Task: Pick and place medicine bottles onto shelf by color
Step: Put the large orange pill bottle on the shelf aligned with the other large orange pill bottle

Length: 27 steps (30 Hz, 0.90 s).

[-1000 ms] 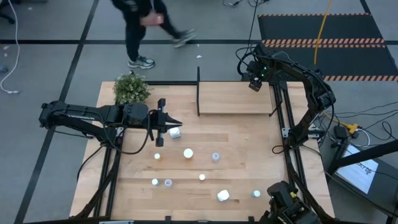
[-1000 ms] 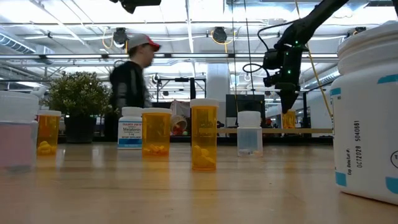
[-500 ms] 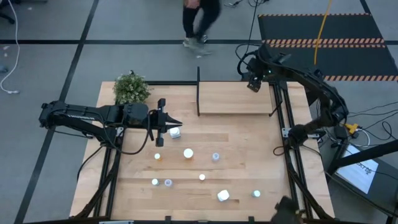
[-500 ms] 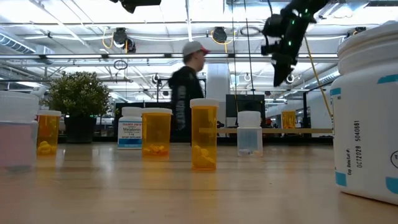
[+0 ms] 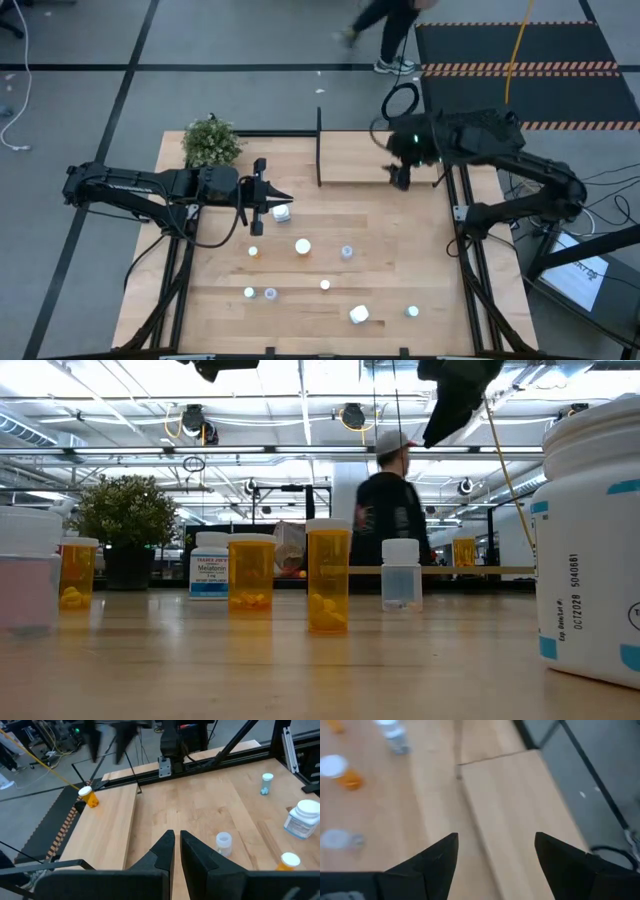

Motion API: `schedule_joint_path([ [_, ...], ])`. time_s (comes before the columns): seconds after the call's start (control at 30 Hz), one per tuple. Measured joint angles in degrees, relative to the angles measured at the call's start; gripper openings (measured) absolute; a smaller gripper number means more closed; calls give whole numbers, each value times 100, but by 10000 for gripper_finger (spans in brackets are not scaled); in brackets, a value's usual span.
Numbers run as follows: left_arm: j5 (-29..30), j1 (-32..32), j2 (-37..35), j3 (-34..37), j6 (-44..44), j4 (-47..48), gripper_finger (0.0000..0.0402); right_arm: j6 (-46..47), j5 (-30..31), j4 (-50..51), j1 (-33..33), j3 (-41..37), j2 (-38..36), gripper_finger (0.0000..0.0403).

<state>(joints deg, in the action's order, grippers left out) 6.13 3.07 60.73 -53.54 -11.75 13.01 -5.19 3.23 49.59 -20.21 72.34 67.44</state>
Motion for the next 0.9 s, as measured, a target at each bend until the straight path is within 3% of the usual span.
schedule_joint_path([
  [0.2, 0, 0, 0, 0, 29, 1, 33, 565, 587, -905, 1099, -1091, -528, 246],
  [0.57, -2, 140, 2, 0, 636, 32, 36, 918, 594, -2722, 2240, -2582, -715, 222],
  [0.73, 28, 685, 55, -1, 1125, 277, 72, 625, 592, -3254, 2313, -2824, -716, 212],
  [0.9, 637, 1391, 413, -4, 1794, 662, 132, 762, 579, -3203, 2313, -2838, -713, 210],
])
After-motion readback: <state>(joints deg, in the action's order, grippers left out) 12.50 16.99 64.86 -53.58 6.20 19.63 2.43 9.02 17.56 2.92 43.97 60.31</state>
